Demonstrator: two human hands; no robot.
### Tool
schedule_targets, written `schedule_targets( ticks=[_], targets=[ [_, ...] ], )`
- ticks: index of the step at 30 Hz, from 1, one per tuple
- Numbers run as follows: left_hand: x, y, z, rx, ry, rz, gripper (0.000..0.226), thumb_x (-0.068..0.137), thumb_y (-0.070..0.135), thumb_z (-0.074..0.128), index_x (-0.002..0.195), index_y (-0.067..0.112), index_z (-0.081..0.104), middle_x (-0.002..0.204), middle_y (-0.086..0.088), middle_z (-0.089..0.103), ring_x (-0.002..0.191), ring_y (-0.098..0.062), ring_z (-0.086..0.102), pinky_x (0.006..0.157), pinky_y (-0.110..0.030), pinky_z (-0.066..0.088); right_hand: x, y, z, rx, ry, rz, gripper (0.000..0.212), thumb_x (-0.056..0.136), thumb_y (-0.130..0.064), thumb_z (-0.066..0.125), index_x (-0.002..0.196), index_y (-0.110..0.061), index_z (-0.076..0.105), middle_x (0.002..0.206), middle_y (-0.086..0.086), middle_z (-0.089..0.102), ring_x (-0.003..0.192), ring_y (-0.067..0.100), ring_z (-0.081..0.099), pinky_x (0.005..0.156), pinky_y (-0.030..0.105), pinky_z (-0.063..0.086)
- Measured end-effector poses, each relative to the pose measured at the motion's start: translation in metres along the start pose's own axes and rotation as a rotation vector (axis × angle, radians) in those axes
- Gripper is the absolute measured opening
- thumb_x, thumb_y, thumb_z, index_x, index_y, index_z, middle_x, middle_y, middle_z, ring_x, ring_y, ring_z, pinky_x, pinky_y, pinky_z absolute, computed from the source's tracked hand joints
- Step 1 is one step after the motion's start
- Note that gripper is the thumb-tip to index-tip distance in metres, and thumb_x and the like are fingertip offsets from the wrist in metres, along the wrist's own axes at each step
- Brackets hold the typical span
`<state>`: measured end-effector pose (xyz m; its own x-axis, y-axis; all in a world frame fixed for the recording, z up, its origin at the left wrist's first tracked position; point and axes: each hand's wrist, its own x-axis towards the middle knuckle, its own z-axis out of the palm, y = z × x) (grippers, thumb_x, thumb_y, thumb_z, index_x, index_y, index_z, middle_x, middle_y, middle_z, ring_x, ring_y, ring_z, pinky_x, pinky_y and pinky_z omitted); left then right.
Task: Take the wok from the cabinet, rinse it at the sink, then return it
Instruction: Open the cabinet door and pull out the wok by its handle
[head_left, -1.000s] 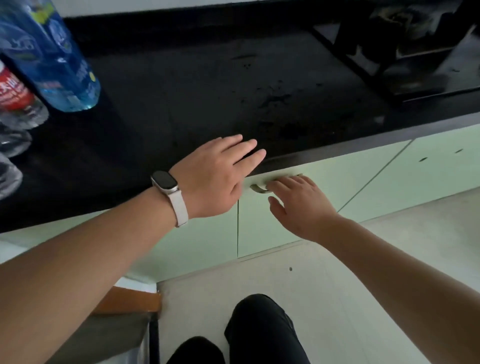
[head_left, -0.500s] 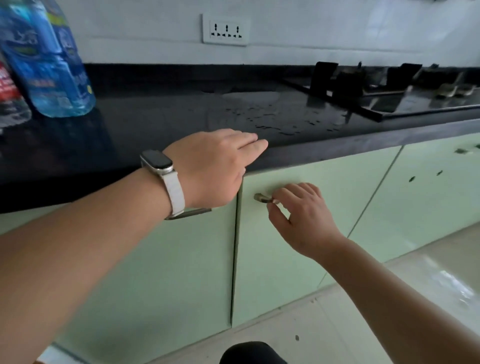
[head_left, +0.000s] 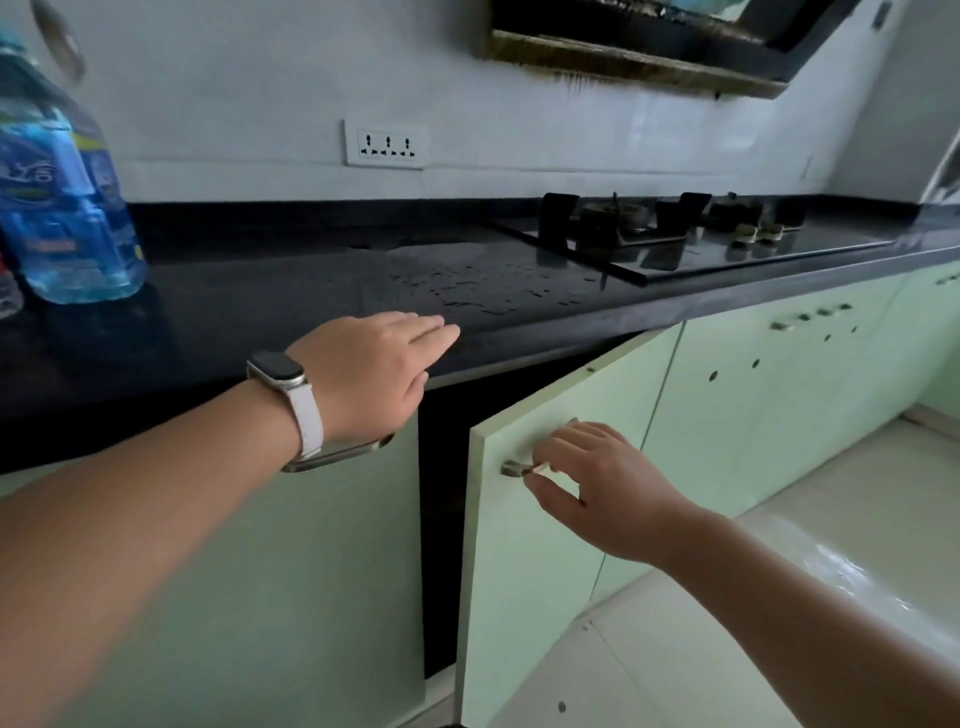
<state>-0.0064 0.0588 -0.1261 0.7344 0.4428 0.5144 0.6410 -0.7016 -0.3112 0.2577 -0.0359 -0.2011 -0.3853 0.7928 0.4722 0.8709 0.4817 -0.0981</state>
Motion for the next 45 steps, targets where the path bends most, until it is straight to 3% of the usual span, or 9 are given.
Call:
schedule_targets(
  ticks=[8,13,18,24,30,33,38,41,45],
  targets=[
    [-0.001,-0.001,0.001,-0.007,0.024,0.001,0.051,0.086,0.011,0.067,0.136,0.009,0.059,0.133,-0.012,0.065,0.119,-0.031,0.065,0.084,-0.047,0.059,-0.037,0.004,-0.022,0.069,0.041,0.034,0.026,0.093,-0.036,0.057,0.081,-0.012,0.061,0.073,-0.003,0.063,0.071,0.019,0.06,0.08,0.035,0.053],
    [0.0,-0.001,-0.001,-0.06,0.049,-0.013,0.05,0.087,0.012,0.066,0.136,0.011,0.06,0.134,-0.009,0.065,0.122,-0.029,0.063,0.089,-0.045,0.055,-0.068,0.001,-0.032,0.111,0.155,0.114,0.047,0.087,-0.037,0.055,0.127,-0.02,0.036,0.096,0.001,0.063,0.087,0.023,0.066,0.076,0.035,0.057],
    [0.001,-0.004,0.001,-0.079,0.071,-0.005,0.048,0.086,0.012,0.066,0.133,0.011,0.063,0.129,-0.009,0.068,0.116,-0.03,0.066,0.084,-0.046,0.057,-0.062,-0.006,-0.057,-0.005,-0.152,0.14,0.077,0.084,-0.052,0.042,0.15,-0.05,0.002,0.121,-0.005,0.039,0.099,0.018,0.06,0.083,0.029,0.054],
    [0.001,-0.004,0.0,-0.062,0.106,0.049,0.048,0.08,0.019,0.055,0.124,0.008,0.068,0.116,-0.009,0.073,0.099,-0.031,0.072,0.067,-0.047,0.061,-0.046,-0.024,-0.068,-0.146,-0.287,0.269,0.076,0.085,-0.075,0.048,0.149,-0.043,0.024,0.119,-0.012,0.025,0.08,0.004,0.049,0.072,0.015,0.037],
    [0.0,-0.007,0.001,-0.062,0.119,0.07,0.044,0.079,0.009,0.069,0.124,0.006,0.067,0.11,-0.009,0.074,0.093,-0.033,0.071,0.063,-0.046,0.061,-0.047,-0.036,-0.069,-0.239,-0.083,0.169,0.062,0.08,-0.068,0.051,0.128,-0.029,0.059,0.147,-0.006,0.039,0.134,0.015,0.044,0.107,0.035,0.039],
    [0.0,-0.006,0.001,-0.051,0.121,0.085,0.043,0.081,0.014,0.06,0.123,0.006,0.066,0.106,-0.007,0.073,0.088,-0.032,0.07,0.058,-0.042,0.059,-0.038,-0.034,-0.073,-0.263,-0.083,0.026,0.045,0.081,-0.056,0.057,0.108,-0.022,0.068,0.114,-0.008,0.068,0.115,0.014,0.061,0.115,0.041,0.04],
    [-0.001,-0.006,0.003,-0.024,0.12,0.086,0.042,0.083,0.012,0.063,0.124,0.006,0.066,0.108,-0.008,0.072,0.09,-0.032,0.07,0.059,-0.042,0.06,-0.028,-0.041,-0.09,-0.286,-0.252,-0.013,0.025,0.08,-0.052,0.048,0.079,-0.027,0.045,0.081,-0.008,0.052,0.081,0.016,0.05,0.074,0.027,0.045],
    [-0.001,-0.006,0.003,0.008,0.121,0.118,0.046,0.083,0.019,0.05,0.125,0.006,0.063,0.106,-0.01,0.071,0.087,-0.033,0.07,0.055,-0.043,0.059,-0.039,-0.035,-0.098,-0.314,-0.259,-0.029,0.028,0.087,-0.053,0.041,0.074,-0.028,0.041,0.076,-0.009,0.049,0.075,0.013,0.047,0.069,0.024,0.039],
    [-0.001,-0.005,0.006,0.07,0.101,0.126,0.045,0.08,0.009,0.065,0.125,0.001,0.064,0.111,-0.015,0.071,0.09,-0.036,0.071,0.054,-0.041,0.058,-0.074,-0.014,-0.116,-0.341,-0.259,-0.018,0.022,0.089,-0.036,0.049,0.07,-0.027,0.044,0.074,-0.008,0.053,0.073,0.014,0.051,0.066,0.026,0.043]
  ],
)
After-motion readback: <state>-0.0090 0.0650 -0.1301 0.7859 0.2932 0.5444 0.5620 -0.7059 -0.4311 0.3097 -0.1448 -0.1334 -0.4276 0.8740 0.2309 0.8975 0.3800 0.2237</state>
